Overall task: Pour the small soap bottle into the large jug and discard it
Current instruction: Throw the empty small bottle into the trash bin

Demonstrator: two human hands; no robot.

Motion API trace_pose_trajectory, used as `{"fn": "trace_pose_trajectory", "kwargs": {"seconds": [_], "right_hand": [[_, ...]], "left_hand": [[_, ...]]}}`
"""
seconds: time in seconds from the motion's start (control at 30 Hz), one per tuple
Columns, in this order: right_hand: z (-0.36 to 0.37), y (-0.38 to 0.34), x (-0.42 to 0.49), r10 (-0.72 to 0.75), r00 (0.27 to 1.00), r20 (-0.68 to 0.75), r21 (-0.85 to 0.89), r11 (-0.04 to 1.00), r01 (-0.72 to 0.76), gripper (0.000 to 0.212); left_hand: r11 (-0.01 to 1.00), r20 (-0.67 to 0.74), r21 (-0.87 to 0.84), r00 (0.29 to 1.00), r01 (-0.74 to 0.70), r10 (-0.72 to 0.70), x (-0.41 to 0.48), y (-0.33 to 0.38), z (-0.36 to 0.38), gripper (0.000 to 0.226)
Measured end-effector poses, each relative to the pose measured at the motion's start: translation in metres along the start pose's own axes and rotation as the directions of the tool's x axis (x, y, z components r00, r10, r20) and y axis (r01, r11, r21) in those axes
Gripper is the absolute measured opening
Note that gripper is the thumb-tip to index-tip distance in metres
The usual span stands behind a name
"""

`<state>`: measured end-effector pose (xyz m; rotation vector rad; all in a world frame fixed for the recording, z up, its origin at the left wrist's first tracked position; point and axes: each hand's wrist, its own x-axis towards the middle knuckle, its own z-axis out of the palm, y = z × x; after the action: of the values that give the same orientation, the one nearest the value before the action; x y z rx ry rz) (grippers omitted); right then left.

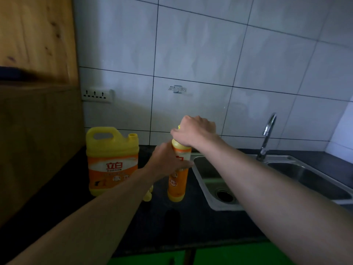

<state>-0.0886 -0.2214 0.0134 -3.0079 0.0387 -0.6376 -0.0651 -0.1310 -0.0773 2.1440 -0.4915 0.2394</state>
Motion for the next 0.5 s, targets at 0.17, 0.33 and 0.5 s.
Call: {"fn": "trace_pose_trajectory", "kwargs": {"seconds": [0.17, 0.33, 0.5], "right_hand": [[-0.018, 0.014, -0.029, 0.003, 1.0, -0.027, -0.022, 1.0, -0.004, 0.022], [-0.031, 0.036, -0.059, 0.021, 0.999, -0.028, -0.039, 0.999, -0.022, 0.019], [-0.034, 0.06, -0.088, 0.064, 0.997, -0.032, -0.063, 0.996, -0.066, 0.021]], "left_hand": [[0.998, 0.195, -0.057, 0.98, -0.023, 0.034, -0.023, 0.027, 0.004, 0.05], [0.994, 0.351, -0.096, 0.933, -0.049, 0.079, -0.04, 0.054, 0.019, 0.045], [0.996, 0.391, 0.004, 0.917, -0.085, 0.077, -0.056, 0.067, 0.041, 0.047]]}}
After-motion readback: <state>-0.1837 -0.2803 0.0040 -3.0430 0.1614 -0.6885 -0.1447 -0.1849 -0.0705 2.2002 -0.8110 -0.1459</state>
